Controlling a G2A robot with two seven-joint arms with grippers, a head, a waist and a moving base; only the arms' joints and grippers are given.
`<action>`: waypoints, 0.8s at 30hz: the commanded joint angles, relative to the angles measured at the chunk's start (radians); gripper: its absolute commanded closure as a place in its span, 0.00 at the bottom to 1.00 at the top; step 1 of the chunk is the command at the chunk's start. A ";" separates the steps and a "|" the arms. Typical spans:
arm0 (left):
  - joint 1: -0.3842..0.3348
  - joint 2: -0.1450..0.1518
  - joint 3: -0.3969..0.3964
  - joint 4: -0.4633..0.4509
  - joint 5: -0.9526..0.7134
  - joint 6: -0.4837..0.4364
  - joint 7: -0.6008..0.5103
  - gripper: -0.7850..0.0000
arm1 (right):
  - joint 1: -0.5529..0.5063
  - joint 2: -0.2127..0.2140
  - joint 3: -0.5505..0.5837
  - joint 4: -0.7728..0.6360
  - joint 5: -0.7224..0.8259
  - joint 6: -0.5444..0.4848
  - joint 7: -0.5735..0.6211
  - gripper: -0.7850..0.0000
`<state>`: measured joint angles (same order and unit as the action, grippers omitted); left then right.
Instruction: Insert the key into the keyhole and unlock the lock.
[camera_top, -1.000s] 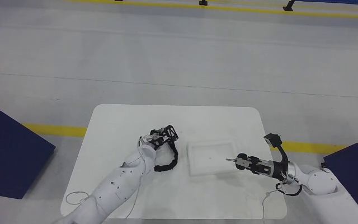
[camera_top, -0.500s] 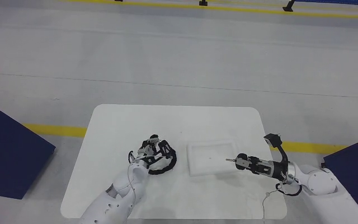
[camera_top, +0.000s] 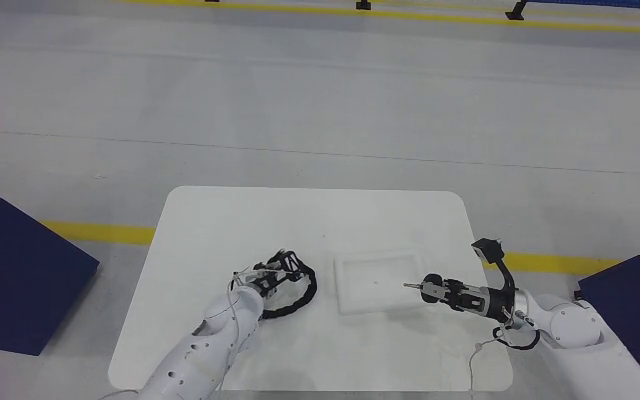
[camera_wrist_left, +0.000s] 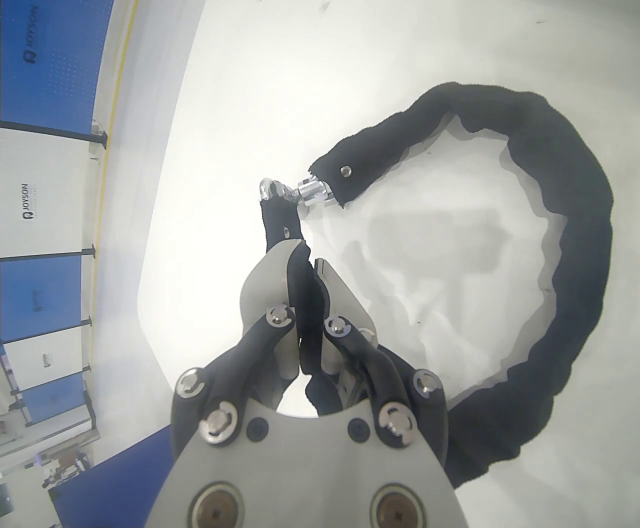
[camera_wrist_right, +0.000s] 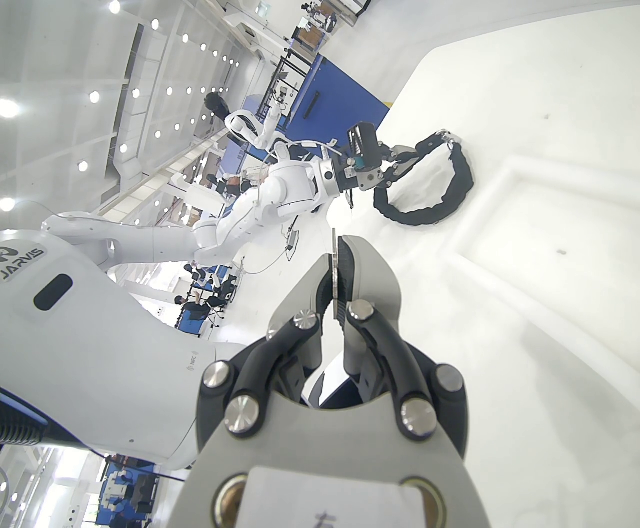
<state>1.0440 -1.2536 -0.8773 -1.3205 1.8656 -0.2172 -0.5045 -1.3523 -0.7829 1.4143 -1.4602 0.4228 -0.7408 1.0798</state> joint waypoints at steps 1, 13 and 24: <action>-0.003 -0.002 -0.004 0.005 -0.006 -0.009 -0.014 1.00 | 0.000 0.000 0.000 0.000 0.000 0.000 0.000 1.00; -0.034 -0.027 -0.004 0.055 -0.050 -0.006 -0.058 0.65 | 0.000 0.000 0.000 0.000 0.000 0.000 0.000 1.00; -0.070 -0.047 -0.036 0.095 -0.170 -0.033 -0.111 0.54 | 0.000 0.000 0.000 0.000 0.000 0.000 0.000 1.00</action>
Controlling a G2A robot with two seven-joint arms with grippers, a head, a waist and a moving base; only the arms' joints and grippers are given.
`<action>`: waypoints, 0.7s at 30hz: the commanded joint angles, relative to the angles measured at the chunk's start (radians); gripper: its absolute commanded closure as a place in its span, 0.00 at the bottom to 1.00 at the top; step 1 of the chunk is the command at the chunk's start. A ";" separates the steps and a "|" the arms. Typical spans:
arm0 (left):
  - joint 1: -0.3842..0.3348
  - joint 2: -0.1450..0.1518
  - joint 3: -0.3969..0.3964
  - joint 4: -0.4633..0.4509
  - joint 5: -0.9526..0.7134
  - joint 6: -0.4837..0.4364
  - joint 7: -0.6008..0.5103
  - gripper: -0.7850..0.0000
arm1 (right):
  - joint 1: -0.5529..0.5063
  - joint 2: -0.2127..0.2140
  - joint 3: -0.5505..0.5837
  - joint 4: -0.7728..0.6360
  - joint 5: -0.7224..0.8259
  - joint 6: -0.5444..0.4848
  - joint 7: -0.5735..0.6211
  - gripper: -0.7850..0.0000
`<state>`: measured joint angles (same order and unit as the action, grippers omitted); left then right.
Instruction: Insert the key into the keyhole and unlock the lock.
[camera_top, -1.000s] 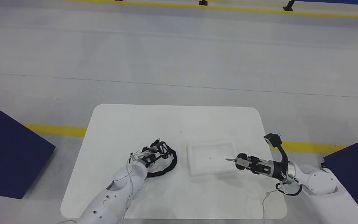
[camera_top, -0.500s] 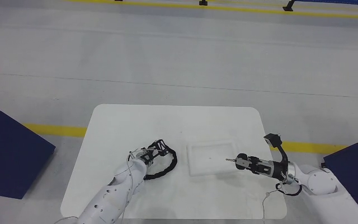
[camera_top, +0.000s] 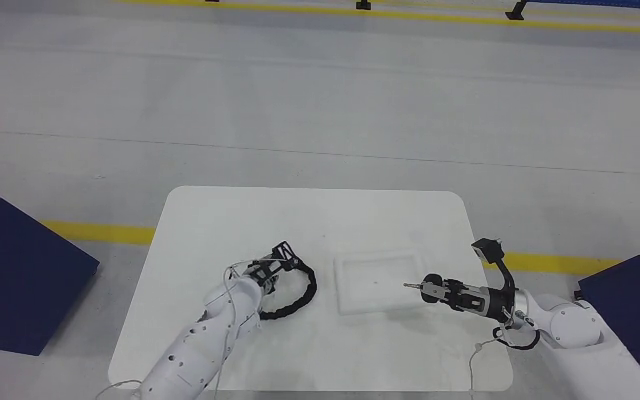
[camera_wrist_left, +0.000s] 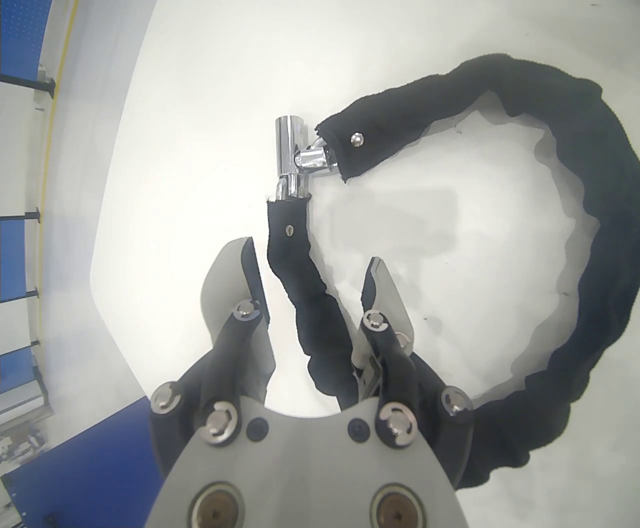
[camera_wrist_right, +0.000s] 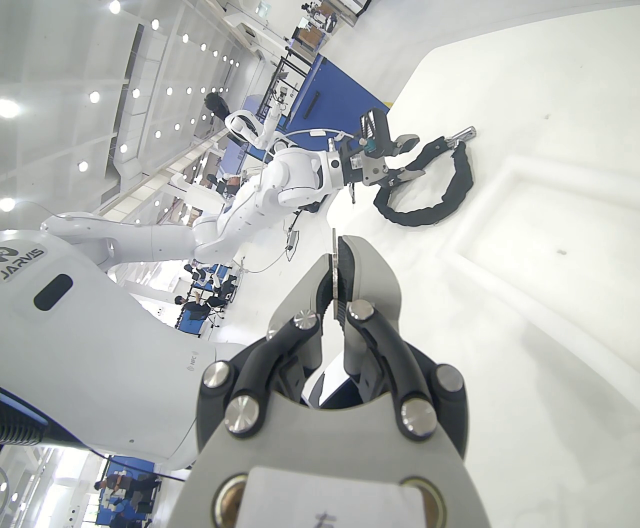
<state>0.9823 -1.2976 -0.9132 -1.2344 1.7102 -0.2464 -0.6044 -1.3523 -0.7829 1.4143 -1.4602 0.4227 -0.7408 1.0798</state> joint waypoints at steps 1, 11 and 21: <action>-0.016 -0.006 0.000 0.019 -0.030 -0.009 -0.020 0.54 | 0.000 0.000 0.000 0.000 0.000 0.000 0.000 1.00; -0.155 -0.051 0.011 0.182 -0.199 -0.054 -0.091 0.58 | 0.000 0.000 0.000 0.000 0.000 0.000 0.000 1.00; -0.269 -0.093 0.046 0.387 -0.288 -0.088 -0.109 0.60 | 0.000 0.000 0.000 0.000 0.000 0.000 0.000 1.00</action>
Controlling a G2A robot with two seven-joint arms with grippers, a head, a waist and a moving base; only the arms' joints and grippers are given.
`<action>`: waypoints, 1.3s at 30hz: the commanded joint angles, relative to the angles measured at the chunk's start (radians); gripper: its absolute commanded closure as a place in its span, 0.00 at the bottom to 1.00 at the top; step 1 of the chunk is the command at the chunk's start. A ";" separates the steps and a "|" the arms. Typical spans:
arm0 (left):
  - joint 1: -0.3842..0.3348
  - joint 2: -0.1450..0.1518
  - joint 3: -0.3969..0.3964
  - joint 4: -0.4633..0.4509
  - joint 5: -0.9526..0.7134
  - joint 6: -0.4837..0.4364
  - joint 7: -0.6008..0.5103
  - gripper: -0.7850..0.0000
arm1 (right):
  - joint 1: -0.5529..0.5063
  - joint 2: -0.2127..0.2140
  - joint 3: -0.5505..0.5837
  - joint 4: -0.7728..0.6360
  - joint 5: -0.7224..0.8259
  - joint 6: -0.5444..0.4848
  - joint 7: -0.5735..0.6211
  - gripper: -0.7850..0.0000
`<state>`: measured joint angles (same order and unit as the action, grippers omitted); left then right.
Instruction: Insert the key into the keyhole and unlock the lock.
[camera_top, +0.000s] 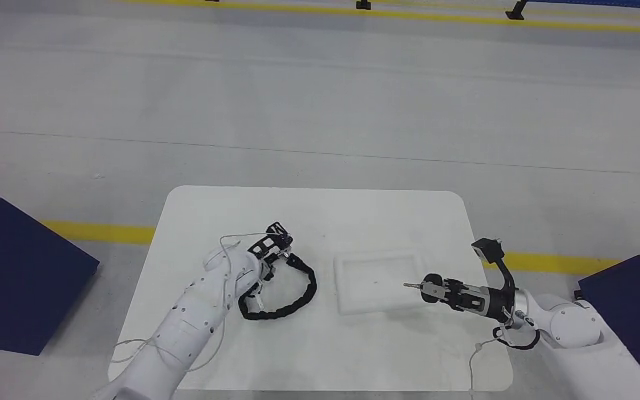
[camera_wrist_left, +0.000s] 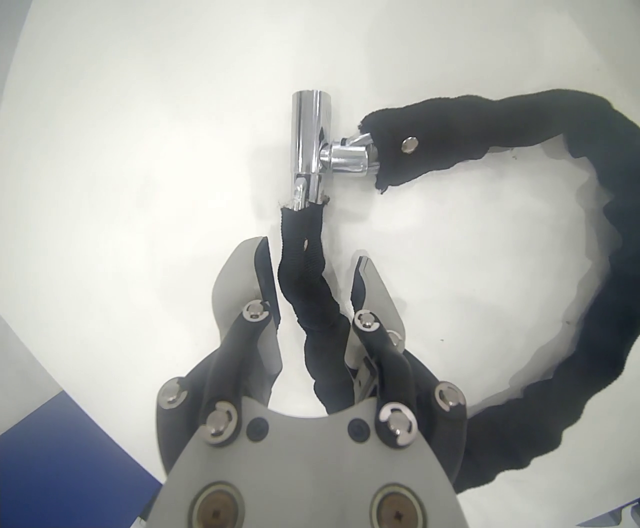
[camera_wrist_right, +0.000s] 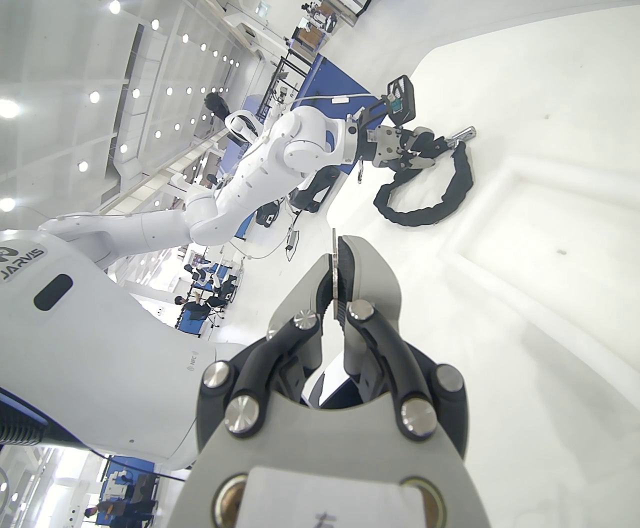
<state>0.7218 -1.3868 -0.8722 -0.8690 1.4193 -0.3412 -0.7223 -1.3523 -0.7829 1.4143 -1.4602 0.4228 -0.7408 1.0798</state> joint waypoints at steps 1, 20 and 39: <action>-0.016 -0.008 0.011 0.040 0.003 0.009 0.017 0.60 | 0.000 0.000 0.000 0.000 0.000 0.000 0.000 1.00; -0.040 -0.025 0.040 0.106 0.076 0.038 0.195 1.00 | 0.000 0.000 0.000 0.000 0.000 0.000 0.000 1.00; 0.431 0.118 -0.108 -0.603 0.812 0.417 0.362 1.00 | 0.000 0.000 0.000 0.000 0.000 0.000 0.000 1.00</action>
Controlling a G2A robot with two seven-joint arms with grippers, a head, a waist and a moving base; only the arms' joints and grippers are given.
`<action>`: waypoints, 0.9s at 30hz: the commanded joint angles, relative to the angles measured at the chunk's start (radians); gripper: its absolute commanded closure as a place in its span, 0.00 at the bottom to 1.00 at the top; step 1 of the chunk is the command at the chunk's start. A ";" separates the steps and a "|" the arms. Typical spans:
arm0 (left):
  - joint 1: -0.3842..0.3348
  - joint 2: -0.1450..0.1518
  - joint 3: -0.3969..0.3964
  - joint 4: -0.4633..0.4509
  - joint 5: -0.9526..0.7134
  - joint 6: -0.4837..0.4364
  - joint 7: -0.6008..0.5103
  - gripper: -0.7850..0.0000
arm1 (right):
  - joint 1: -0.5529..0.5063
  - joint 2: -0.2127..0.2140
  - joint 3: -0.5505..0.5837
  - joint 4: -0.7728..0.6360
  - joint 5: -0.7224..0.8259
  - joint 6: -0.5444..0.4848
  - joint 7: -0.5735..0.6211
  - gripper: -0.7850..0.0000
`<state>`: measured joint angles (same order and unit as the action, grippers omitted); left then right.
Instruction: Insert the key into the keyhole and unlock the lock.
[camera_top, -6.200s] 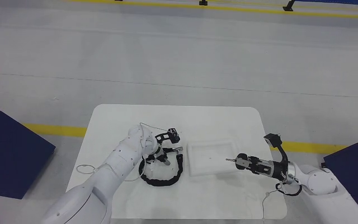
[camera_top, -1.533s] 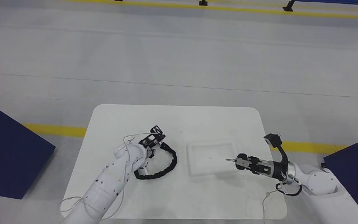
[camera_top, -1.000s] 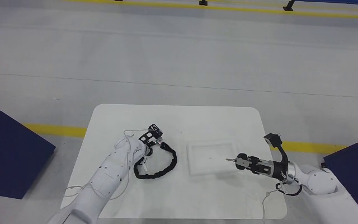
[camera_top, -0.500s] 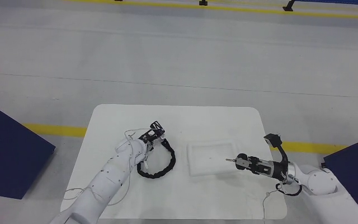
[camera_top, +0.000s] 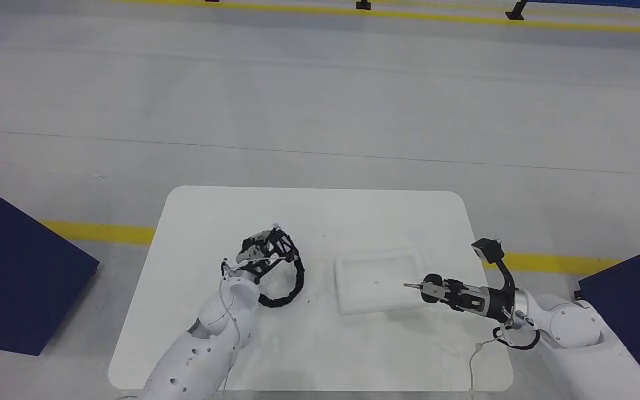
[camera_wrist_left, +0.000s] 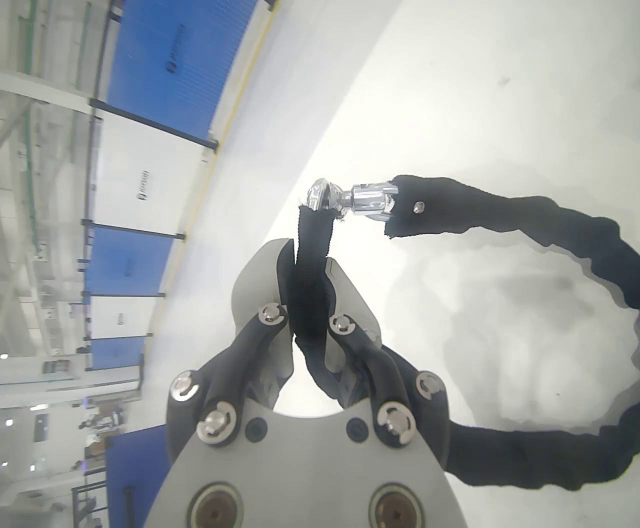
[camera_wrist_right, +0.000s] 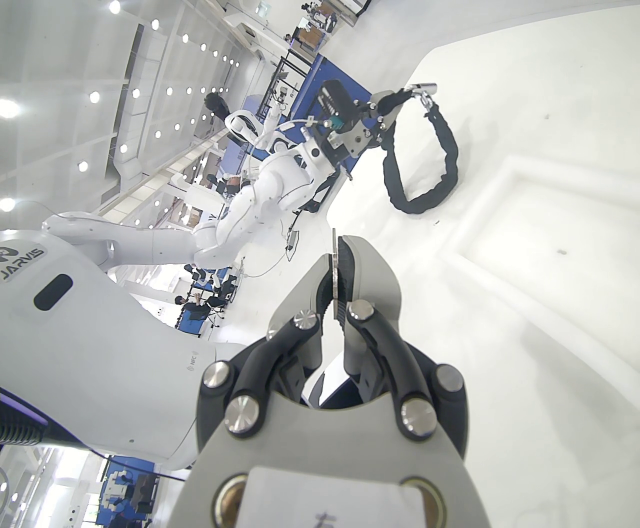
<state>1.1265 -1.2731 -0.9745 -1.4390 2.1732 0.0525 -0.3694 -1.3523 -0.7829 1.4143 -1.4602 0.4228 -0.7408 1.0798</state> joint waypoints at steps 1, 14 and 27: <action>0.048 0.009 -0.008 -0.057 0.103 0.042 0.020 1.00 | 0.000 0.000 0.000 0.000 0.000 0.000 0.000 1.00; 0.260 0.045 -0.014 -0.256 0.666 0.238 0.147 1.00 | 0.000 0.000 0.000 0.000 0.000 0.000 0.000 1.00; 0.324 0.054 -0.040 -0.289 0.714 0.296 0.232 1.00 | 0.000 0.000 0.000 0.000 0.000 0.000 0.000 1.00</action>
<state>1.4510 -1.2196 -1.0143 -1.7278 2.8871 0.3487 -0.1373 -1.3523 -0.7829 1.4143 -1.4602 0.4227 -0.7408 1.0798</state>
